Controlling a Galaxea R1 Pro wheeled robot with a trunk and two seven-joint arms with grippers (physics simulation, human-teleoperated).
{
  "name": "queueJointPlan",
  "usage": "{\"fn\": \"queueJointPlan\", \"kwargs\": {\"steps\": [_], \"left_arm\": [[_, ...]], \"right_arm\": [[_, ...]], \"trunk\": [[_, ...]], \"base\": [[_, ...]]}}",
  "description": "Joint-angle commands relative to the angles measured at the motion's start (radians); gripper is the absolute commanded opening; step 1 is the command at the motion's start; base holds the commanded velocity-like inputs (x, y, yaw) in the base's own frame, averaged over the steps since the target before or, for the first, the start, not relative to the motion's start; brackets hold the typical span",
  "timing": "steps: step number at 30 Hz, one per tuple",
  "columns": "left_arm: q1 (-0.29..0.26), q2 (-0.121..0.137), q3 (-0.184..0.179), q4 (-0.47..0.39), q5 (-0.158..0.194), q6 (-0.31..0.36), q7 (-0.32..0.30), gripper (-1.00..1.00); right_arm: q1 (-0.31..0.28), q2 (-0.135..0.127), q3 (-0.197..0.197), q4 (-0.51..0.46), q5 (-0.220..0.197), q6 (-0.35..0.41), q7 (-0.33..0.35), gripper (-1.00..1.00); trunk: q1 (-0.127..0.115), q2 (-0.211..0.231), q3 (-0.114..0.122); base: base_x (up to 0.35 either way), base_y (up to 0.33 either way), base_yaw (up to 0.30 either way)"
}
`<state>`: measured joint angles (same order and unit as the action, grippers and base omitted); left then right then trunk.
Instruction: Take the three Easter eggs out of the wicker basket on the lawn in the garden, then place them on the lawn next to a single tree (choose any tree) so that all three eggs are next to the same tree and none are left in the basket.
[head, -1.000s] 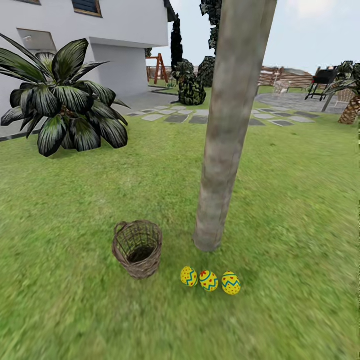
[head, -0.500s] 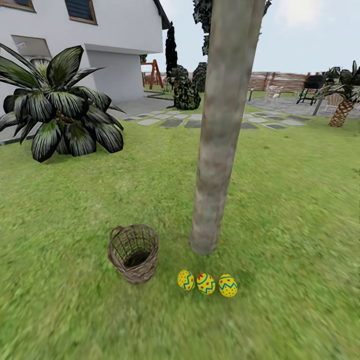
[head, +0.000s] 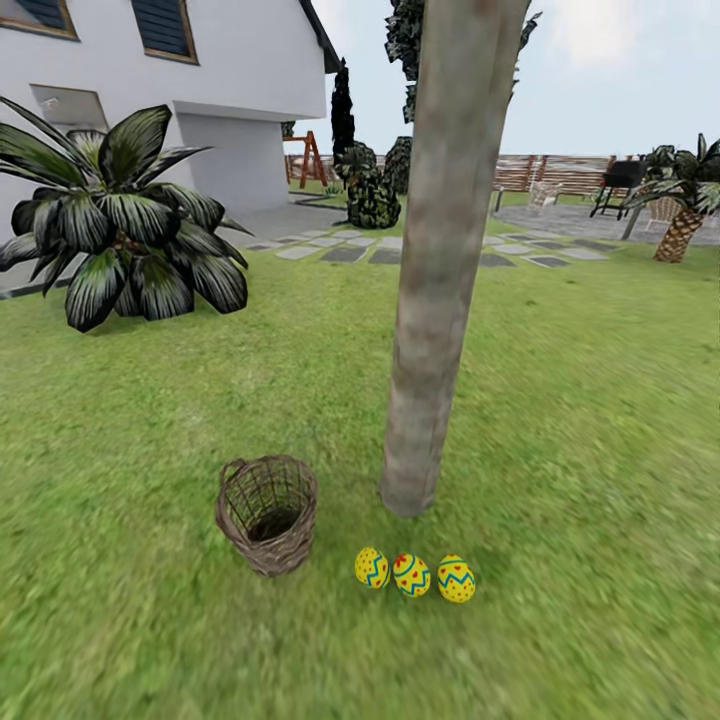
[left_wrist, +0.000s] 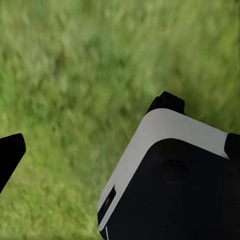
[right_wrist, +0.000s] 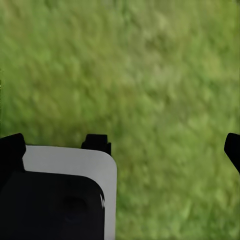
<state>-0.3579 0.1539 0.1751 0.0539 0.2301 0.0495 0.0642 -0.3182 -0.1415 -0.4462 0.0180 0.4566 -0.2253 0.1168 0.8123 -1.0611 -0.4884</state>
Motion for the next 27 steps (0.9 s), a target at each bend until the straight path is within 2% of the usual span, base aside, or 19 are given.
{"fn": "queueJointPlan", "kwargs": {"steps": [1, 11, 15, 27], "left_arm": [[-0.001, 0.000, 0.006, 0.001, 0.003, 0.001, 0.002, 1.00], [-0.001, 0.000, 0.006, 0.001, 0.003, 0.001, 0.002, 1.00], [-0.001, 0.000, 0.006, 0.001, 0.003, 0.002, 0.002, 1.00], [-0.001, 0.000, 0.006, 0.001, 0.003, 0.001, 0.002, 1.00]], "right_arm": [[-0.001, 0.000, -0.008, 0.002, 0.006, -0.004, 0.003, 1.00], [-0.001, 0.009, -0.008, 0.013, 0.006, 0.000, 0.003, 1.00], [0.001, 0.018, -0.008, 0.047, 0.005, 0.007, 0.003, 1.00], [0.001, 0.019, -0.008, 0.050, 0.005, 0.007, 0.003, 1.00]], "trunk": [[0.000, -0.001, 0.001], [0.000, -0.001, 0.015], [0.000, -0.001, 0.015], [0.000, -0.001, 0.016]], "base": [[0.000, 0.000, -0.050], [0.000, 0.000, -0.024], [0.000, 0.000, 0.000], [0.000, 0.000, 0.000]]}}
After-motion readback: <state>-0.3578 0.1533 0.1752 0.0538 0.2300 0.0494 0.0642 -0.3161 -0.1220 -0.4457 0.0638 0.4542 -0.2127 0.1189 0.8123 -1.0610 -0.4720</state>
